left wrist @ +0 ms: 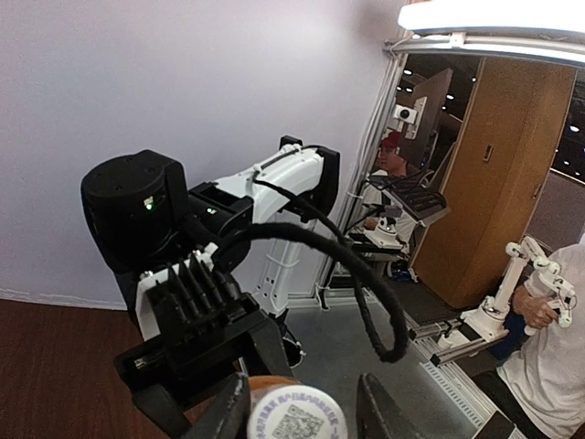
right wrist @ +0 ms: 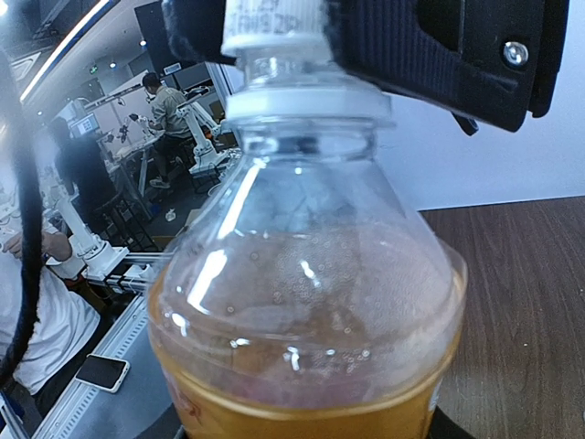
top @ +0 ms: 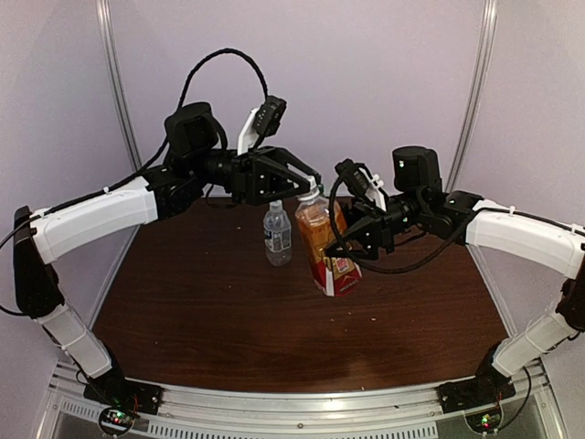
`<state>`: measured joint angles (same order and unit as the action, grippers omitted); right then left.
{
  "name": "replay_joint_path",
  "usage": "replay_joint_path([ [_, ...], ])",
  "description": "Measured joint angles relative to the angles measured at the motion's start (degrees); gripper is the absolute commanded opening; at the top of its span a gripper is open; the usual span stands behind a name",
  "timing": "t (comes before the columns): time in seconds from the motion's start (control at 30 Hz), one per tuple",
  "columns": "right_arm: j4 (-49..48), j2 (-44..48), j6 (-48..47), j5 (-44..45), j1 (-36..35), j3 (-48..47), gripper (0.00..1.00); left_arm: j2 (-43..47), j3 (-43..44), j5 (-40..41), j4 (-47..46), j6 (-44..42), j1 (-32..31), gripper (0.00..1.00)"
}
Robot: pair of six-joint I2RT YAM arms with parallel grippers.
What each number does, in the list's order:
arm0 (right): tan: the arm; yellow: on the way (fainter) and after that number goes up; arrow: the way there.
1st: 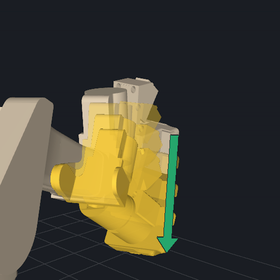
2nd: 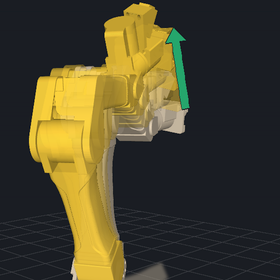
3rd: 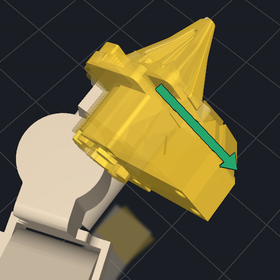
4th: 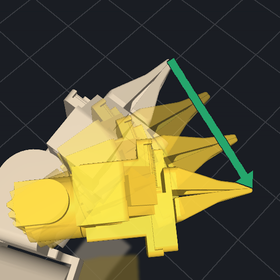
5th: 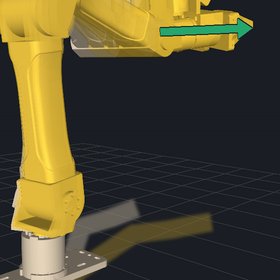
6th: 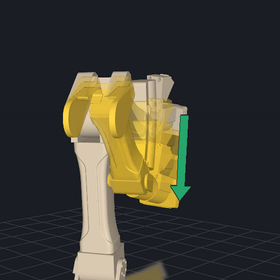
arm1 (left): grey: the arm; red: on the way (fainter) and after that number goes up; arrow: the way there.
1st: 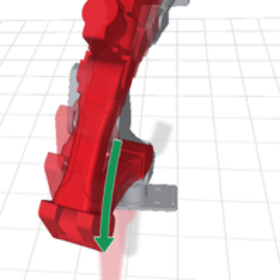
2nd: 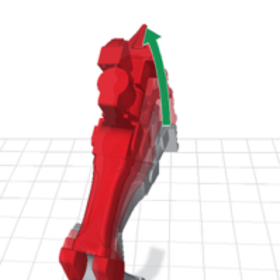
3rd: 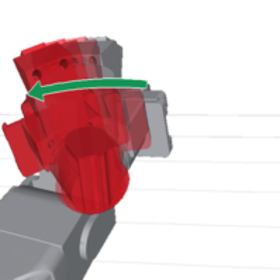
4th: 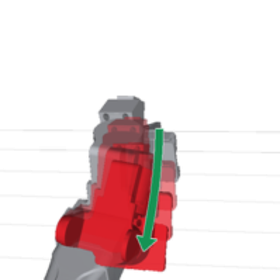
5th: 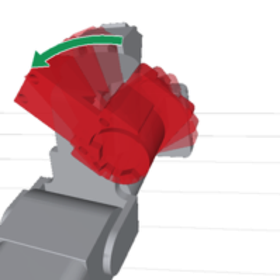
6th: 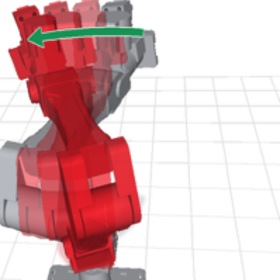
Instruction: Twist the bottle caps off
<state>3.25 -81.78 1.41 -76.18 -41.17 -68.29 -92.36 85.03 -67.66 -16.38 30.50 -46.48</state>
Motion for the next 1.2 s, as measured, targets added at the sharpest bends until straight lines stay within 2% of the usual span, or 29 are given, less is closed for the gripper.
replay_joint_path([
  [0.1,-0.02,0.00,-0.07,0.00,-0.11,0.00,0.55,-0.04,0.00,-0.04,-0.11,0.24,0.00,0.32],
  [0.33,2.01,0.00,-1.73,1.29,-0.20,-0.57,0.53,-0.02,0.00,1.53,0.28,0.28,0.04,0.30],
  [0.5,5.53,0.02,-3.93,5.81,-0.20,-1.70,0.53,1.31,-0.04,7.30,3.74,0.02,0.04,0.30],
  [0.9,9.03,0.59,-5.68,15.58,-0.17,-1.90,0.53,10.56,-1.86,33.00,12.55,-0.44,0.04,0.32],
  [1.07,9.01,1.55,-5.62,17.05,0.04,-1.90,0.53,14.01,-5.40,42.18,17.29,-2.95,0.04,0.33],
  [1.2,8.72,2.80,-5.05,18.73,0.46,-1.36,0.53,17.31,-11.50,50.36,21.33,-5.55,0.04,0.33],
])
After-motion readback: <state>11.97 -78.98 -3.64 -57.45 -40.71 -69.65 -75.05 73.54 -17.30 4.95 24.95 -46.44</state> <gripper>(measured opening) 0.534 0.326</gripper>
